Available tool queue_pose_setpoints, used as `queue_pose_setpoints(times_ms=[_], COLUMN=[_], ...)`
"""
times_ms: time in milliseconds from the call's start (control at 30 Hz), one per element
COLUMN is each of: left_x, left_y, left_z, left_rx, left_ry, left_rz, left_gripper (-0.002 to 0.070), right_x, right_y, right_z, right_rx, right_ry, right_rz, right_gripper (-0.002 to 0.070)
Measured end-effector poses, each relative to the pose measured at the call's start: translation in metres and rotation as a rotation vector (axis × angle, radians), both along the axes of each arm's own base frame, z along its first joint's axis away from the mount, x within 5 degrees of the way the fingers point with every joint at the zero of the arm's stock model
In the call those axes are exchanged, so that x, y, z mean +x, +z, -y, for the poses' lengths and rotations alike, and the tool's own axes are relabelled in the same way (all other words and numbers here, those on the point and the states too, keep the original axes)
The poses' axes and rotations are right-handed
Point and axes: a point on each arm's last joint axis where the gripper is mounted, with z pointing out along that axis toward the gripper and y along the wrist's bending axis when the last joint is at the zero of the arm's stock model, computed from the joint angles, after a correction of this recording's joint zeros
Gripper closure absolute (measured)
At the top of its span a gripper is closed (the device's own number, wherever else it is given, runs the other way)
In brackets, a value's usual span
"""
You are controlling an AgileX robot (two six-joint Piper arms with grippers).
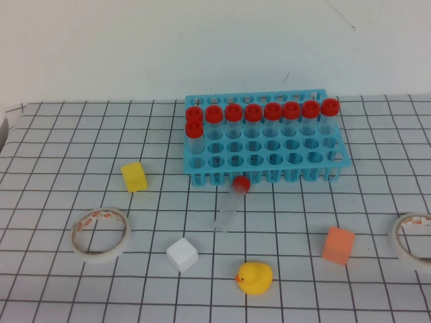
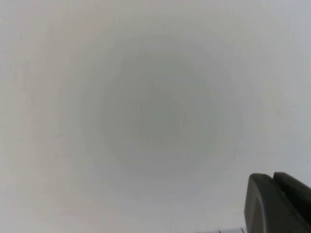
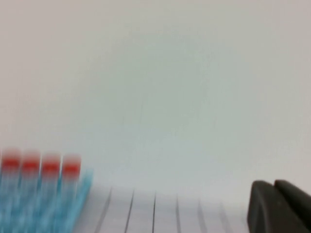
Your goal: Place the test tubes
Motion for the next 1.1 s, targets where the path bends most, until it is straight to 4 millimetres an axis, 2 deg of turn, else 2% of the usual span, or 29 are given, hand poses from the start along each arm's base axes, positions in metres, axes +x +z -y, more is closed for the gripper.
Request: queue_pose_setpoints(times_ms=[167,333,433,567,800,900,1100], left_x=[-0.004,-0.007,-0.007,-0.007,-0.019,-0.017,0.005], left_y=[0.010,0.015,0.015,0.022,0.076,0.099,0.135], left_z=[-0.001,-0.001,-0.001,-0.001,0.000,0.000,0.002], left_rx=[-0.005,-0.008,-0.008,-0.005,0.001,0.005,0.013], left_ry=[0.004,0.005,0.006,0.003,-0.006,-0.008,-0.015], left_rz=[0.124,0.180,0.188,0.129,0.032,-0.035,-0.245], left_gripper=[0.0677,0.0677,0.0677,0.0678,0.0677,0.0677,0.0677], right_x=[-0.010,-0.022,-0.024,-0.025,-0.024,-0.023,-0.026], right_y=[0.029,0.046,0.049,0.049,0.051,0.066,0.101], right_z=[0.000,-0.001,0.001,0.004,0.007,0.006,-0.001], right_rx=[-0.005,-0.008,0.011,0.071,0.132,0.152,0.151], right_ry=[0.002,0.003,-0.001,-0.016,-0.025,-0.007,0.044], right_rz=[0.342,0.568,0.606,0.618,0.581,0.480,0.188], right_gripper=[0.0678,0.0678,0.0678,0.0678,0.0678,0.0678,0.0678])
